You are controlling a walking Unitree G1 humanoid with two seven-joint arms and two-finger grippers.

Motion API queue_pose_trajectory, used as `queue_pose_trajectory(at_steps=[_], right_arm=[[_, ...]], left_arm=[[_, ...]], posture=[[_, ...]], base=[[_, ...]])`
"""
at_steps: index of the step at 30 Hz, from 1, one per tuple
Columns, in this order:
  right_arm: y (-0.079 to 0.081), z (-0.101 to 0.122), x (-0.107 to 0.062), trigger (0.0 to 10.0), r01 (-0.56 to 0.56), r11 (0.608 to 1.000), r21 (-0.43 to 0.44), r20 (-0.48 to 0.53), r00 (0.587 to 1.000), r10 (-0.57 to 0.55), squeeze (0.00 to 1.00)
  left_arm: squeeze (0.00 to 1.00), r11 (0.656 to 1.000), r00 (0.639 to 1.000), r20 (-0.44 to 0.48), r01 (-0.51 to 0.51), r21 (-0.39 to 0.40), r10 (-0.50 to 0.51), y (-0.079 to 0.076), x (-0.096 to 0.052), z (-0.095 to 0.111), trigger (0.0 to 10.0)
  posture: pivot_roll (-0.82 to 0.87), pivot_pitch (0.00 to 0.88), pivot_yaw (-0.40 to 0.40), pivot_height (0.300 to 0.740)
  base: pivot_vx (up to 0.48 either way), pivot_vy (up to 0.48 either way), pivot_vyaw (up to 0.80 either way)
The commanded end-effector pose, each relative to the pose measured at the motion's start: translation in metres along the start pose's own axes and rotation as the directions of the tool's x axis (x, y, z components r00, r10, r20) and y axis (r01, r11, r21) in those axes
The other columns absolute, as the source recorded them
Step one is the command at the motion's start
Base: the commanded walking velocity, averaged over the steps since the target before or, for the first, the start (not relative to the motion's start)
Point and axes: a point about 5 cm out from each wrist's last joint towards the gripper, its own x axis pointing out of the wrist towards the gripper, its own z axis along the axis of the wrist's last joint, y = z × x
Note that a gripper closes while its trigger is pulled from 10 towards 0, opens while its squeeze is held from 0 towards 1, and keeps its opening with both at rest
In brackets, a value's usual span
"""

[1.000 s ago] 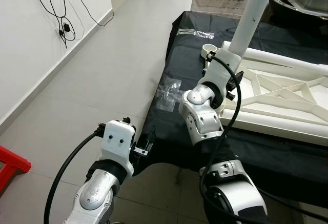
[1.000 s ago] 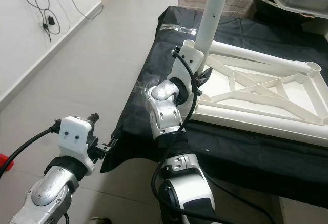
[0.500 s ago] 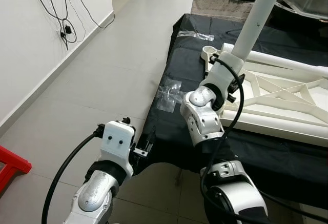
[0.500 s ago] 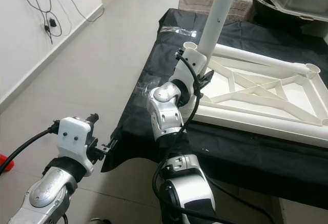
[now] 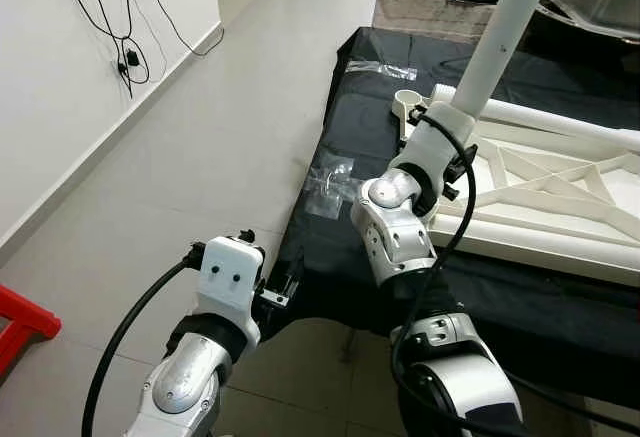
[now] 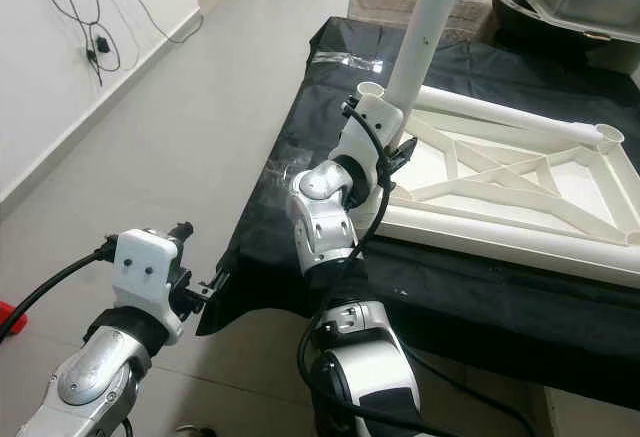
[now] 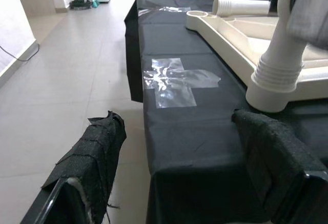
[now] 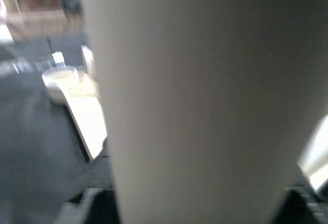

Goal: Building children table

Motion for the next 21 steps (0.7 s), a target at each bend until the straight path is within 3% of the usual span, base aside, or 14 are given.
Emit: queue_pose_trajectory(at_steps=[1, 2, 13, 14, 19, 20, 21], right_arm=[[-0.0009, -0.0345, -0.0176, 10.0, -0.003, 1.0, -0.013, -0.16, 0.987, 0.001, 1.0], [-0.0009, -0.0341, -0.018, 10.0, -0.002, 1.0, -0.009, -0.159, 0.987, 0.001, 0.0], [0.0022, -0.0283, -0.0209, 10.0, -0.042, 0.999, 0.013, -0.137, 0.99, 0.043, 0.0], [0.0026, -0.0283, -0.0218, 10.0, -0.056, 0.998, 0.016, -0.138, 0.989, 0.057, 1.0], [0.0022, -0.0271, -0.0245, 10.0, -0.066, 0.998, 0.017, -0.131, 0.989, 0.068, 1.0], [0.0021, -0.0269, -0.025, 10.0, -0.073, 0.997, 0.021, -0.132, 0.988, 0.075, 0.49], [0.0022, -0.0268, -0.0252, 10.0, -0.079, 0.997, 0.023, -0.133, 0.988, 0.081, 0.49]], left_arm=[[0.0, 1.0, 1.0, -0.022, 0.015, -0.002, -0.015, -0.0024, -0.0015, -0.0037, 10.0], [0.0, 1.0, 1.0, -0.023, 0.016, -0.002, -0.016, -0.0024, -0.0017, -0.0039, 10.0], [0.0, 1.0, 0.999, -0.027, 0.019, -0.005, -0.019, -0.0035, -0.0028, -0.0047, 10.0], [0.0, 1.0, 0.999, -0.027, 0.021, -0.004, -0.021, -0.0037, -0.0027, -0.0048, 10.0], [0.0, 1.0, 0.999, -0.026, 0.023, 0.001, -0.023, -0.0036, -0.0023, -0.0051, 10.0], [0.0, 1.0, 0.999, -0.026, 0.025, 0.005, -0.025, -0.0036, -0.002, -0.0055, 10.0], [0.0, 1.0, 0.999, -0.026, 0.027, 0.007, -0.027, -0.0037, -0.0018, -0.0058, 10.0]], posture=[[0.16, 0.181, -0.05, 0.74], [0.16, 0.182, -0.052, 0.74], [0.16, 0.181, -0.048, 0.74], [0.16, 0.181, -0.046, 0.74], [0.16, 0.178, -0.047, 0.74], [0.16, 0.173, -0.047, 0.74], [0.16, 0.172, -0.048, 0.74]], base=[[0.0, 0.0, 0.0], [0.0, 0.0, 0.0], [0.0, 0.0, 0.0], [0.0, 0.0, 0.0], [0.0, 0.0, 0.0], [0.0, 0.0, 0.0], [0.0, 0.0, 0.0]])
